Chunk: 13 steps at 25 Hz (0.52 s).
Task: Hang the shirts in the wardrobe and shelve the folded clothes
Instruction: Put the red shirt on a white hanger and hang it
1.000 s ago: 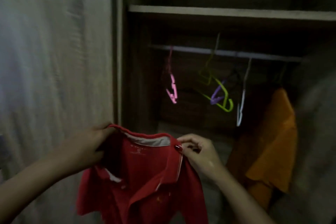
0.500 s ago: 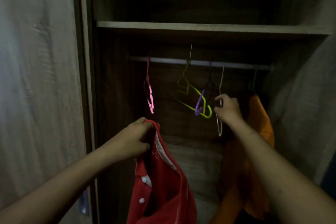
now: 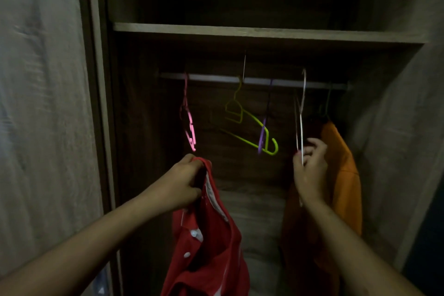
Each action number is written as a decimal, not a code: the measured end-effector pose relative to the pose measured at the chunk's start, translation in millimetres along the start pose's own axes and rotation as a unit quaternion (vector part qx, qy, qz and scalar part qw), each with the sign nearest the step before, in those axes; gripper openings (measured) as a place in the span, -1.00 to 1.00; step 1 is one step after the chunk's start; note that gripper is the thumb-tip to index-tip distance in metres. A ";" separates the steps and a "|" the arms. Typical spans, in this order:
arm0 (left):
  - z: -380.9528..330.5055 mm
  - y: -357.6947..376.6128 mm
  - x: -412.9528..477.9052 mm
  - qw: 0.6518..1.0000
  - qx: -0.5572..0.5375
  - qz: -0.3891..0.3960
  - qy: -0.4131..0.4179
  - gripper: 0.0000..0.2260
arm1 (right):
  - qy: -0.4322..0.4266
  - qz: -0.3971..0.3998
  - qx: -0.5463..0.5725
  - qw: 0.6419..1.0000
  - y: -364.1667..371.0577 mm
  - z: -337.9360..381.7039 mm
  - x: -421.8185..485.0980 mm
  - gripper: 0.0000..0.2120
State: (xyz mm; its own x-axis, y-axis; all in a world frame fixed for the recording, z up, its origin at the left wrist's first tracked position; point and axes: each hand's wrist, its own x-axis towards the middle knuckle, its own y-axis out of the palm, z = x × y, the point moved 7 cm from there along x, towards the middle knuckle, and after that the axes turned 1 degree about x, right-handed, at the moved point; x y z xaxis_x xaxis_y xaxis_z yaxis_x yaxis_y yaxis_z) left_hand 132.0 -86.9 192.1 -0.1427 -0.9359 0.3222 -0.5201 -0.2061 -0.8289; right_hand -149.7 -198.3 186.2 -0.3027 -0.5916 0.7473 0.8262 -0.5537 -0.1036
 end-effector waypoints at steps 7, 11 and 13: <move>15.5 16.6 13.7 1.000 0.004 0.024 0.000 -0.56 | 0.070 -0.033 0.035 0.996 -37.5 -26.0 -43.2 -0.77; 14.5 30.5 14.7 0.998 -0.016 0.061 -0.010 -0.56 | 0.079 -0.017 0.202 0.976 -53.5 27.4 -72.8 -0.76; 12.2 38.2 15.2 0.996 -0.006 0.090 -0.013 -0.54 | 0.098 -0.029 0.331 0.938 -57.3 64.5 -73.2 -0.73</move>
State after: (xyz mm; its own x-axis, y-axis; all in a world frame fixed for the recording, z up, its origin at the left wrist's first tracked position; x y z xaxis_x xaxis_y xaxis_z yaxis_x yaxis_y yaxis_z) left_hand 120.3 -112.5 159.8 -0.2123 -0.9644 0.1576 -0.4986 -0.0318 -0.8663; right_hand -144.3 -85.5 179.8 -0.3835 -0.7040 0.5978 0.9002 -0.1404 0.4122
